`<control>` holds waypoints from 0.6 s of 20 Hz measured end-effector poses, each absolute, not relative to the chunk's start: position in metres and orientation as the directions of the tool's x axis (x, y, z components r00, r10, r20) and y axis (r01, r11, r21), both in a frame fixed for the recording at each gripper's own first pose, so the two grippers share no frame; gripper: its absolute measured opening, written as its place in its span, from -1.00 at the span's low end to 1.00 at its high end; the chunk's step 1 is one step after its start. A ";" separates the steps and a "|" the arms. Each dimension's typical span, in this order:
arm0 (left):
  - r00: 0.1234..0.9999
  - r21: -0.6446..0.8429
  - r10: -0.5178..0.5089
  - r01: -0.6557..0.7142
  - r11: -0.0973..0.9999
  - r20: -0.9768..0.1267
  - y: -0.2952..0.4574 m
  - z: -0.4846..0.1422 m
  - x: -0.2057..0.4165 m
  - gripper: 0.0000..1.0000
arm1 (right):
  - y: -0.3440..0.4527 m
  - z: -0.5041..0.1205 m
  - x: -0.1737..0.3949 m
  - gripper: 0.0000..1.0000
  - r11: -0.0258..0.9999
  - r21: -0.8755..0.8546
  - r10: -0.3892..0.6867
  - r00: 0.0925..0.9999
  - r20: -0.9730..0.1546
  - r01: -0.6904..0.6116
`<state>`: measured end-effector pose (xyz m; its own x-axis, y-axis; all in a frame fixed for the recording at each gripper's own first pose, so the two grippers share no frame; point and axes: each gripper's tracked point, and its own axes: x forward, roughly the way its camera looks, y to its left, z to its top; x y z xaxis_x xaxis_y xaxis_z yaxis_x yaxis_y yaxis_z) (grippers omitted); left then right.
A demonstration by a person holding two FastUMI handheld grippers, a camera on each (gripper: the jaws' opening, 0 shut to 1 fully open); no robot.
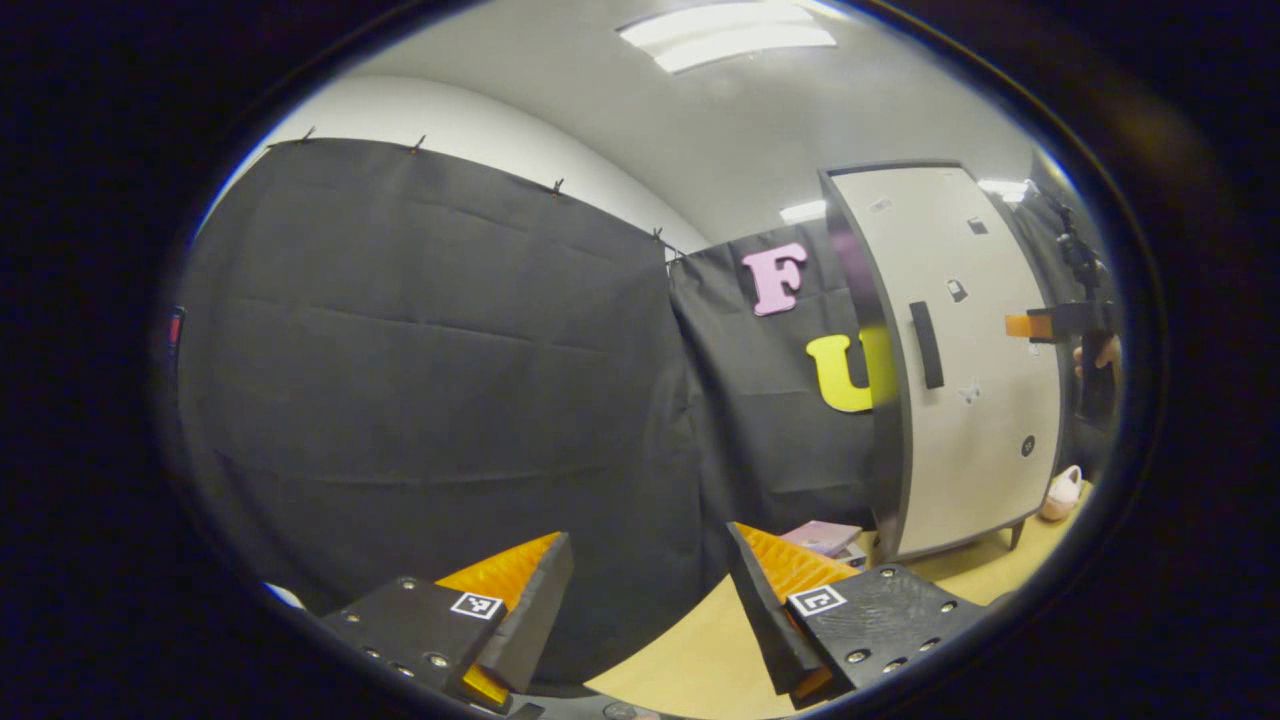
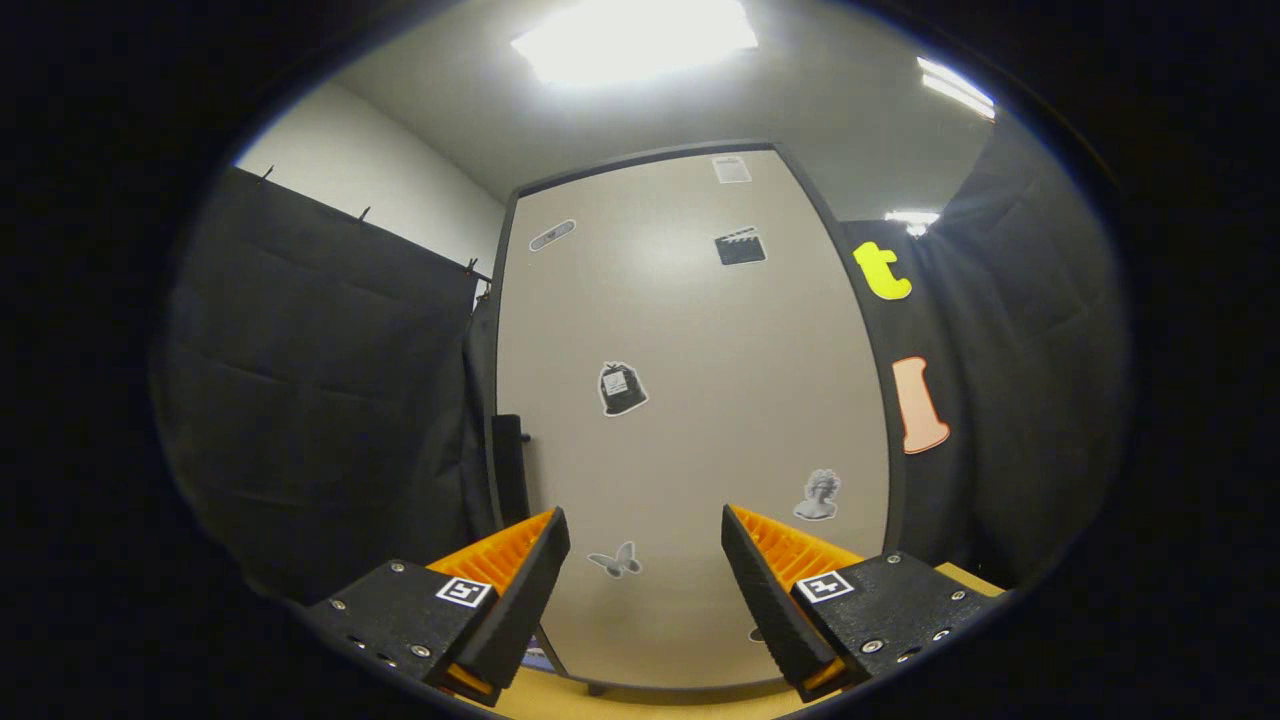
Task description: Open the cabinet door with the right hand, grasp the bottle in the cabinet with the left hand and place it on the coaster, then close the cabinet door with the right hand.
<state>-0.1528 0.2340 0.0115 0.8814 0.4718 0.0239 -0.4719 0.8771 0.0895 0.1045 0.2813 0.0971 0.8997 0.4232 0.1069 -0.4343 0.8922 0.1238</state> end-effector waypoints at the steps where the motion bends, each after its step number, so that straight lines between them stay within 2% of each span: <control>1: 0.878 0.089 0.478 -0.478 0.874 0.022 0.239 0.011 -0.153 0.83 | 0.291 0.099 0.107 0.89 0.889 0.118 0.431 0.896 0.108 -0.442; 2: 0.875 0.089 0.483 -0.483 0.871 0.022 0.243 0.010 -0.154 0.75 | 0.300 0.101 0.109 0.89 0.886 0.110 0.439 0.892 0.110 -0.450; 6: 0.862 0.086 0.507 -0.506 0.858 0.016 0.264 0.004 -0.162 0.75 | 0.340 0.105 0.117 0.89 0.873 0.093 0.470 0.877 0.097 -0.478; 12: 0.848 0.077 0.531 -0.529 0.845 0.002 0.290 -0.005 -0.171 0.75 | 0.390 0.106 0.134 0.74 0.868 0.067 0.487 0.871 0.065 -0.491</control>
